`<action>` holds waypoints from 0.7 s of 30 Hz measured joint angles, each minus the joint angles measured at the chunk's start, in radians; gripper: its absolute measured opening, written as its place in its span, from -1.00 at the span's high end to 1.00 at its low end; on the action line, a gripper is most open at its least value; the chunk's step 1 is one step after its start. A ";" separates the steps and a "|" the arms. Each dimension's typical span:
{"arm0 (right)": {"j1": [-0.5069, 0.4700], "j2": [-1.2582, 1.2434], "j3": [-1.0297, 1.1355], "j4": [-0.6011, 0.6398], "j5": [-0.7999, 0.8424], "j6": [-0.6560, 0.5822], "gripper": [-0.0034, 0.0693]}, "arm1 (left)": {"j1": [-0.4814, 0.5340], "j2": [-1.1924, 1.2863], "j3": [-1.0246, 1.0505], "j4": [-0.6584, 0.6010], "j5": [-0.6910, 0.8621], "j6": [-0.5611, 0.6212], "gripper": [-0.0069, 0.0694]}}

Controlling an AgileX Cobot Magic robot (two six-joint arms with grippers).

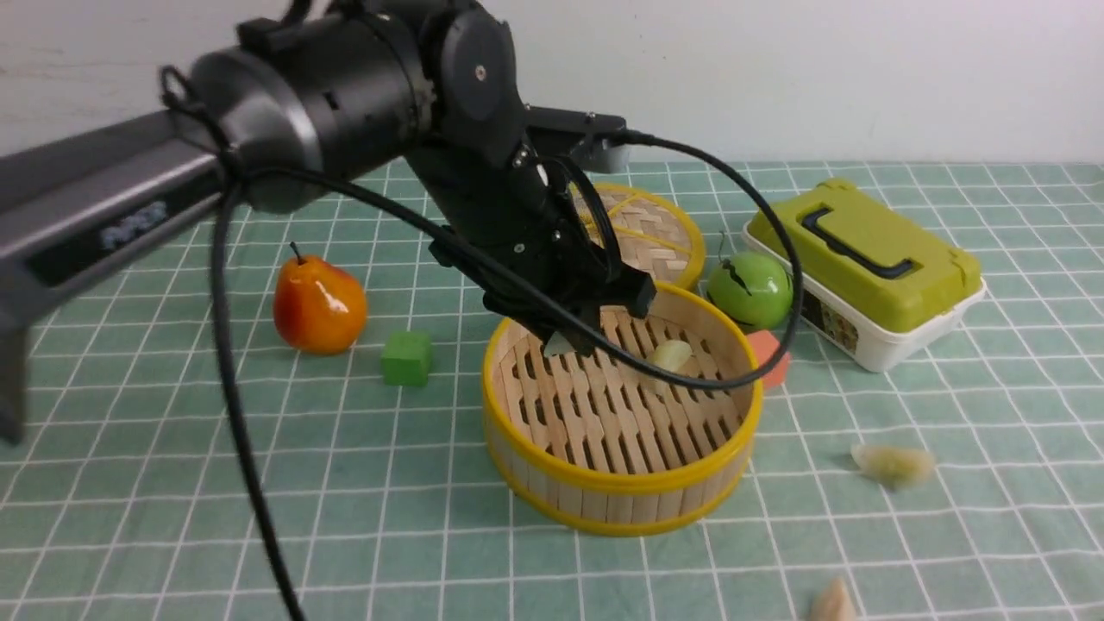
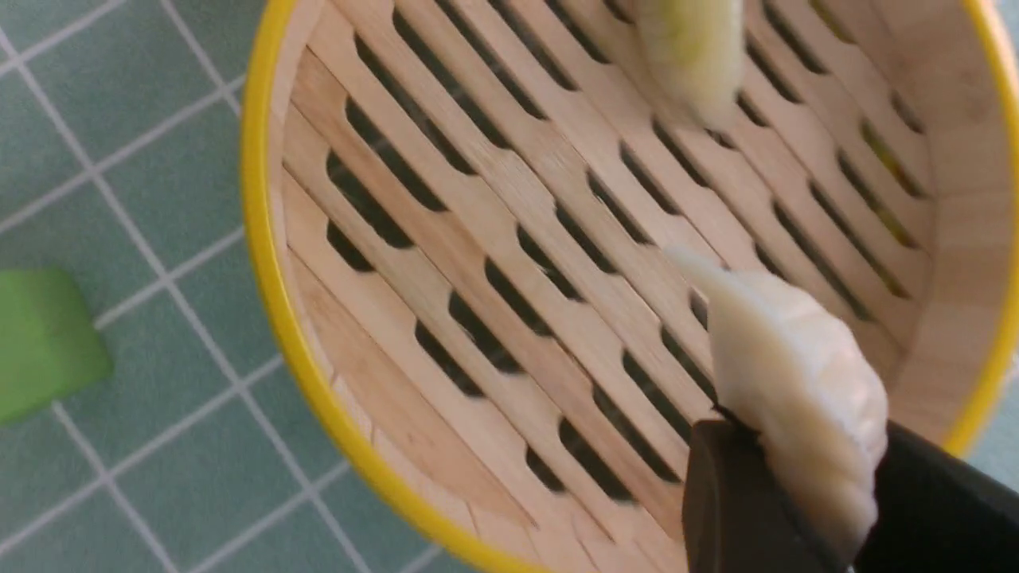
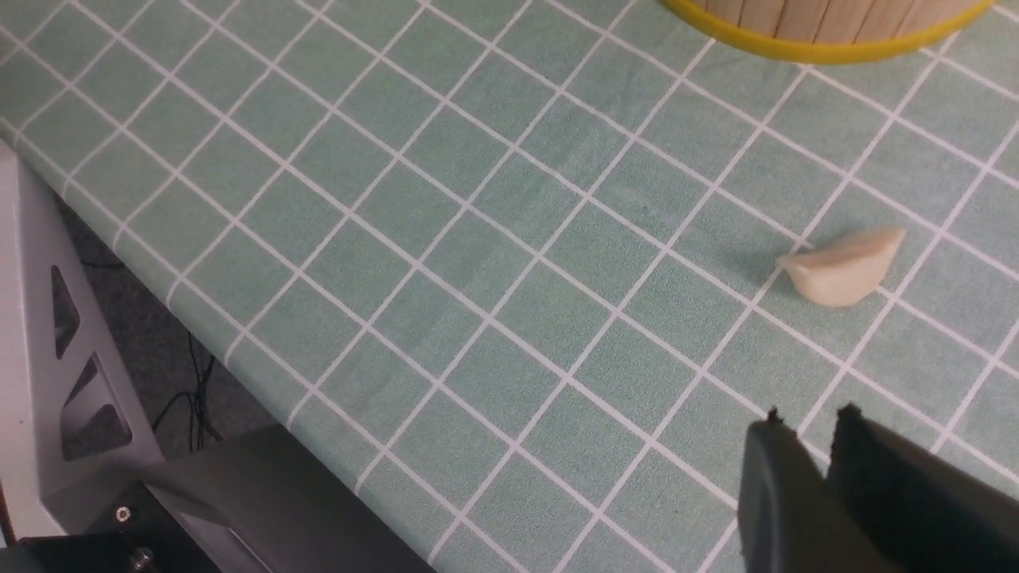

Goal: Put the dumplings into the steamer on the table with the blue tablecloth.
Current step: 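Place the dumpling into the bamboo steamer basket with the left gripper, then reach for and grasp a dumpling lying on the table beside the steamer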

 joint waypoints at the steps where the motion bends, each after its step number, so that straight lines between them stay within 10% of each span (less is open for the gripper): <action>1: 0.000 0.000 0.000 -0.006 0.000 0.017 0.62 | 0.000 0.036 -0.027 0.007 -0.001 -0.007 0.37; 11: 0.000 0.006 0.000 -0.220 0.053 0.287 0.55 | -0.001 0.303 -0.230 0.176 0.006 -0.238 0.34; 21: 0.000 0.104 -0.016 -0.272 0.052 0.348 0.09 | -0.001 0.256 -0.263 0.193 0.123 -0.234 -0.52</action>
